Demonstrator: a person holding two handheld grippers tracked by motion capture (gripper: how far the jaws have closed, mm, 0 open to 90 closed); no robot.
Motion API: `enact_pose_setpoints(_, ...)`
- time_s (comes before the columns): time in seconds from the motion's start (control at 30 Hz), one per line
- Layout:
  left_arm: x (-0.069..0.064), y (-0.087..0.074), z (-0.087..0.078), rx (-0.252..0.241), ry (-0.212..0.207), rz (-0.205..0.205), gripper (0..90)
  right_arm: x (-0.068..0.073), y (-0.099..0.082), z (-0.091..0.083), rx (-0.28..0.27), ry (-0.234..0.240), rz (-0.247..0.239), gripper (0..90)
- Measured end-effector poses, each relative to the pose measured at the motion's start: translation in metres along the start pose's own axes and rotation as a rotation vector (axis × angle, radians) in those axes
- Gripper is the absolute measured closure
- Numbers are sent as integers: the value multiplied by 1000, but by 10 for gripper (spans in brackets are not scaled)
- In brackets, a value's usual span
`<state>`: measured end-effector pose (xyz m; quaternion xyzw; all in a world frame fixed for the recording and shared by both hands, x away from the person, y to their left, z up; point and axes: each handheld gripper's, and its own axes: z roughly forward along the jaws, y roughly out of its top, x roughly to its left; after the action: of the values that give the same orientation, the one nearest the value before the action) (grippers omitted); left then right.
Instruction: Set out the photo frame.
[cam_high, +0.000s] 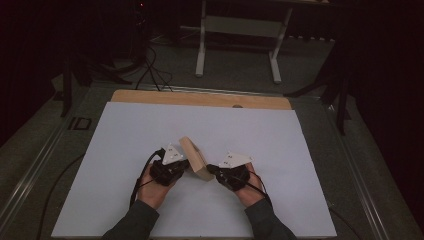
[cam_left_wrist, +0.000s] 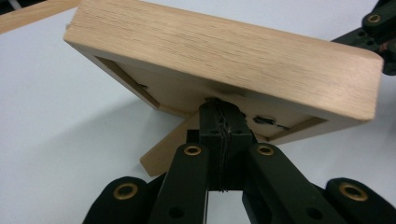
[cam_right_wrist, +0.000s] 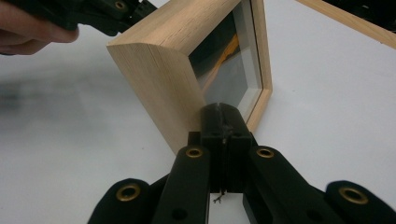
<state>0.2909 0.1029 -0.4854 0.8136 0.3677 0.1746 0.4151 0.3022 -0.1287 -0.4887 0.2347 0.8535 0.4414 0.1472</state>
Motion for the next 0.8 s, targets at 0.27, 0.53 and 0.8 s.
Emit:
enact_pose_setpoints(0.27, -4, -1, 3, 6, -19, 11, 892, 1, -1, 0, 0, 2, -3, 895)
enact_pose_setpoints(0.53, 0, -1, 7, 10, -19, 6, 893, 2, -1, 0, 3, 3, -3, 896)
enact_pose_setpoints(0.8, 5, 0, 10, 4, -18, -10, 893, 7, 0, 3, 6, 13, -14, 896)
